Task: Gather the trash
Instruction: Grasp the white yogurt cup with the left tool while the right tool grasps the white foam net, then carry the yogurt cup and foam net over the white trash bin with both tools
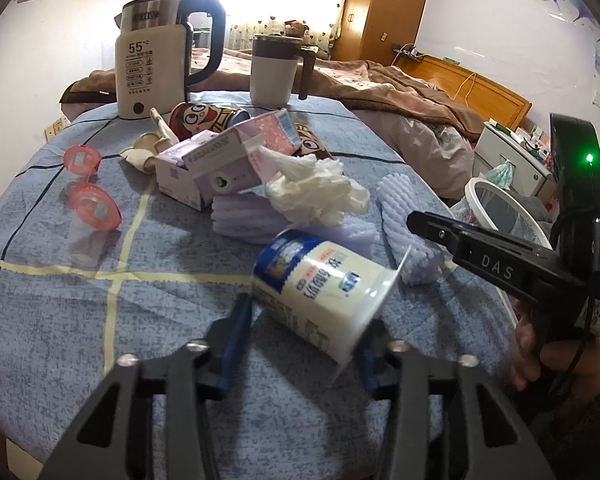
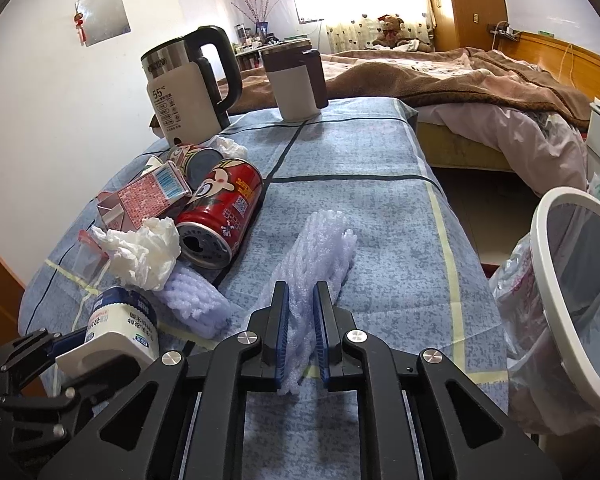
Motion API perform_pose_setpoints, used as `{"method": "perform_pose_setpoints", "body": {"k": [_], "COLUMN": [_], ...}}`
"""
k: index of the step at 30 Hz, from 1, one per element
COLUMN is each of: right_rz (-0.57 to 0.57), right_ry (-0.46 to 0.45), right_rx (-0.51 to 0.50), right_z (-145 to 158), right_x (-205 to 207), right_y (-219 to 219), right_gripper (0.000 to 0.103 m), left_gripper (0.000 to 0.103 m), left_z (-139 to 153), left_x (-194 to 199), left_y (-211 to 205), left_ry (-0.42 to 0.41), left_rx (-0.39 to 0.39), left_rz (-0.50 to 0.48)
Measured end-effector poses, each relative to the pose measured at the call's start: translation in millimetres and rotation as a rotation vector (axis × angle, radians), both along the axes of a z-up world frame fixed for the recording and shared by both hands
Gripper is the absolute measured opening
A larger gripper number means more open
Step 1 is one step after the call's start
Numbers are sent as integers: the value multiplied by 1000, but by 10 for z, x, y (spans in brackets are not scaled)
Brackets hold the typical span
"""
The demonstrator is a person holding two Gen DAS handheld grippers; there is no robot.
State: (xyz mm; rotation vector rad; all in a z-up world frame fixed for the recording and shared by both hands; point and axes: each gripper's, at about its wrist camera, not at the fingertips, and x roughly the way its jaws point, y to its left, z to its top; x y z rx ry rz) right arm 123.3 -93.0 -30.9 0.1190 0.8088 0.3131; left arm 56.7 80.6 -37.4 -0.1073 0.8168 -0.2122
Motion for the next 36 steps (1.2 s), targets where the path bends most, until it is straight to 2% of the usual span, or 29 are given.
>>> {"method": "perform_pose_setpoints", "body": {"k": [2,11,25,36], "right_rz": [-5,-28,-48,-157], "right_ry": [-3,-33,-110,-172], "right_rx": [4,17,91,101], "right_z": [-3,26,294,555], "right_x": [-5,-80,-316,-485], "right_y": [-16,-90,-330,-892], "right_gripper": [12,8,8,8], "left_gripper": [25,11,10,10], "left_z": [-6,84,348,598], "left_x": [18,-23,-82,101], "left_y": [-8,-9,-180,-736], "left_ry": [3,-50,-123,-175], "left_rx": [-12,3,3,-8], "left_rz": [-7,-2,-43,-164]}}
